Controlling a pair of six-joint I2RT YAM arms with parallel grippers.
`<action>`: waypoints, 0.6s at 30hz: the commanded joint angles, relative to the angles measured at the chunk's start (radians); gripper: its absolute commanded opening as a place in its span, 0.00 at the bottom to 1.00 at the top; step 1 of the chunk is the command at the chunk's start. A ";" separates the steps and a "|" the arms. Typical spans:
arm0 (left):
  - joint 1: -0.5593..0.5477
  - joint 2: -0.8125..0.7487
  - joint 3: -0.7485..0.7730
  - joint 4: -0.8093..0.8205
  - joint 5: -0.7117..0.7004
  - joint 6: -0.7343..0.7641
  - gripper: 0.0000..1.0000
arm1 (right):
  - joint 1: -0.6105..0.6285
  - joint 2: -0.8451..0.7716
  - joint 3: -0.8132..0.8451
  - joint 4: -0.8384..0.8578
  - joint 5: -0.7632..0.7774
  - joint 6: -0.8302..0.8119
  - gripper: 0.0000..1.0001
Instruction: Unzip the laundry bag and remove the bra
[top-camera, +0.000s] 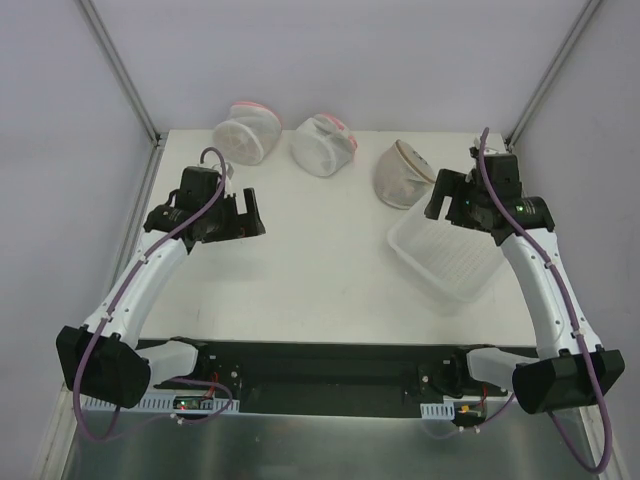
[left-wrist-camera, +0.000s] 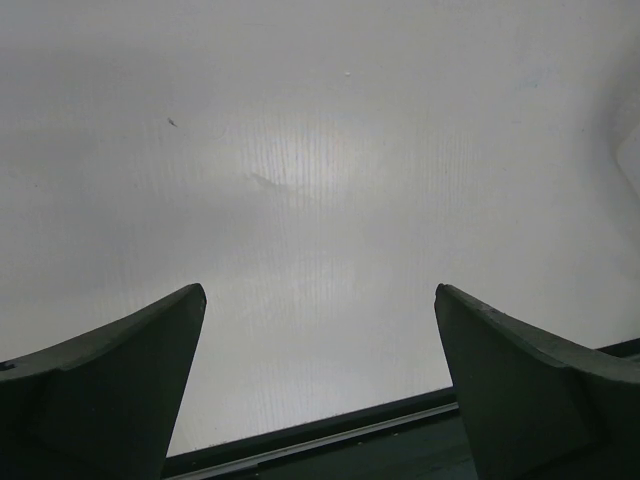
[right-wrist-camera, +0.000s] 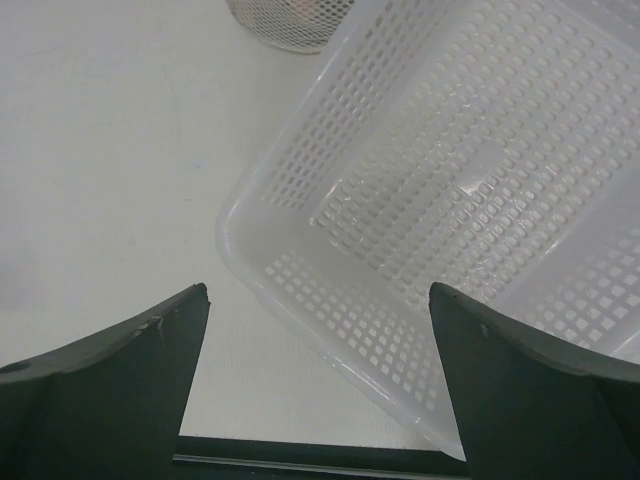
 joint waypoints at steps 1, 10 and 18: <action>-0.001 0.019 0.030 -0.005 0.030 0.008 0.99 | -0.004 -0.040 -0.036 -0.010 0.070 0.012 0.96; -0.001 0.072 0.034 -0.007 0.045 0.003 0.99 | 0.011 -0.036 -0.043 0.073 0.134 -0.029 0.96; -0.001 0.119 0.021 0.018 0.070 0.041 0.99 | 0.100 0.295 0.227 0.148 0.292 -0.132 0.98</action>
